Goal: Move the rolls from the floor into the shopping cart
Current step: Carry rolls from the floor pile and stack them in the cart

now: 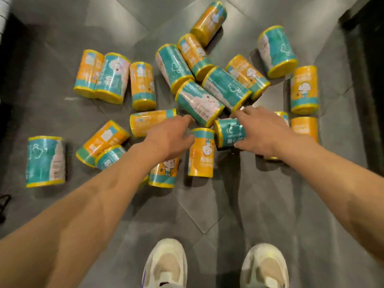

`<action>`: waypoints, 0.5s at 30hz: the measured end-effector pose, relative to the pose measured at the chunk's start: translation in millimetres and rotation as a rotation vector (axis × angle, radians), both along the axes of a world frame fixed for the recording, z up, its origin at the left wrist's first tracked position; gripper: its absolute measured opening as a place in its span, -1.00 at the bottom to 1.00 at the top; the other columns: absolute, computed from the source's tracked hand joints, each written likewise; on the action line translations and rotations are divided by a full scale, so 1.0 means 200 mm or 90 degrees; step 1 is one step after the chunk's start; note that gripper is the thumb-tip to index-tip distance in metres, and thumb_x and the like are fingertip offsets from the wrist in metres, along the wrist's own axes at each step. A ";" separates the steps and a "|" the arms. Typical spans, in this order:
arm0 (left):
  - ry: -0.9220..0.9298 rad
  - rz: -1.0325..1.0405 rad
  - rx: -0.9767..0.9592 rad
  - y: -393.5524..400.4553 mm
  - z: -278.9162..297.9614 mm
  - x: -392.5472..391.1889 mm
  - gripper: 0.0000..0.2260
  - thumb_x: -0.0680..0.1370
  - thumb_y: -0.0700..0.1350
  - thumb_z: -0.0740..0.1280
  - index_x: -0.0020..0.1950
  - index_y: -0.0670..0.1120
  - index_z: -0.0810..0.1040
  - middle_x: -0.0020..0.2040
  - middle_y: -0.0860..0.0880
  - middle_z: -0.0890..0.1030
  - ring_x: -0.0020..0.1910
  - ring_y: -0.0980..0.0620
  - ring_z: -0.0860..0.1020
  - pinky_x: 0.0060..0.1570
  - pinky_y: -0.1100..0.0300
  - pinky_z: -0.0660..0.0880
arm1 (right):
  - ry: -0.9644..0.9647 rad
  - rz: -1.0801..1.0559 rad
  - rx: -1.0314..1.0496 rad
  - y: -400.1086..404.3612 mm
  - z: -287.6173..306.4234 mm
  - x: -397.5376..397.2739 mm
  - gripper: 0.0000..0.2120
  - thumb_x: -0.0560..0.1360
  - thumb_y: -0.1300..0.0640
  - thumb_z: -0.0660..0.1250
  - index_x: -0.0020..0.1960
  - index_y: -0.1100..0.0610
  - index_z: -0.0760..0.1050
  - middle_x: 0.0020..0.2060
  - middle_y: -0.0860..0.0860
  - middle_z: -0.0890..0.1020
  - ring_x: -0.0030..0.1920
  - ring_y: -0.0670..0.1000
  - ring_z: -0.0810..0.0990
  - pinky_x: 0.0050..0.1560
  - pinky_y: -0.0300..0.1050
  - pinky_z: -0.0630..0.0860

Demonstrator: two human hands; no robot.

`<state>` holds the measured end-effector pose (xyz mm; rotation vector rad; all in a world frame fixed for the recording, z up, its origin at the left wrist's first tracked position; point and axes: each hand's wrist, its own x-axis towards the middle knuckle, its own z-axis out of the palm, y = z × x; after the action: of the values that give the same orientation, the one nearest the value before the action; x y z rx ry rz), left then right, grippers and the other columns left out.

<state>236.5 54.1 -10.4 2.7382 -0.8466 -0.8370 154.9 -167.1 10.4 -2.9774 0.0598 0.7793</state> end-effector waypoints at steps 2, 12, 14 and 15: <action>-0.008 -0.020 -0.012 -0.03 -0.05 0.02 -0.56 0.62 0.07 0.26 0.46 -0.05 0.37 0.32 -0.12 0.54 0.29 -0.16 0.52 0.19 -0.09 0.51 | -0.003 0.025 -0.019 -0.01 -0.06 0.03 -0.22 0.40 -0.18 0.48 0.51 -0.01 0.25 0.36 0.10 0.45 0.33 0.20 0.43 0.26 0.10 0.42; -0.041 -0.041 -0.051 -0.03 -0.09 0.03 -0.59 0.62 0.07 0.24 0.45 -0.01 0.38 0.28 -0.07 0.55 0.24 -0.08 0.53 0.13 -0.03 0.53 | -0.008 0.085 -0.060 -0.03 -0.28 0.06 -0.01 0.26 -0.28 0.56 0.52 -0.03 0.15 0.37 0.07 0.42 0.36 0.17 0.42 0.36 0.09 0.37; -0.035 -0.022 -0.057 -0.03 -0.09 0.01 -0.60 0.63 0.07 0.23 0.43 -0.02 0.39 0.26 -0.07 0.55 0.23 -0.09 0.53 0.13 -0.04 0.53 | -0.028 0.081 -0.063 -0.02 -0.30 0.05 -0.03 0.27 -0.26 0.56 0.51 -0.03 0.15 0.36 0.08 0.43 0.35 0.17 0.41 0.38 0.09 0.34; -0.033 -0.014 -0.065 -0.03 -0.10 0.00 -0.62 0.63 0.07 0.23 0.41 -0.04 0.40 0.25 -0.08 0.56 0.22 -0.09 0.54 0.13 -0.06 0.54 | -0.038 0.077 -0.063 -0.02 -0.31 0.05 -0.06 0.28 -0.24 0.55 0.50 -0.03 0.16 0.35 0.08 0.44 0.35 0.17 0.42 0.38 0.09 0.34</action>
<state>235.9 47.8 -29.7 2.6773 -0.9052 -0.7087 164.2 -171.5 -50.9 -3.1205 -0.0888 0.7191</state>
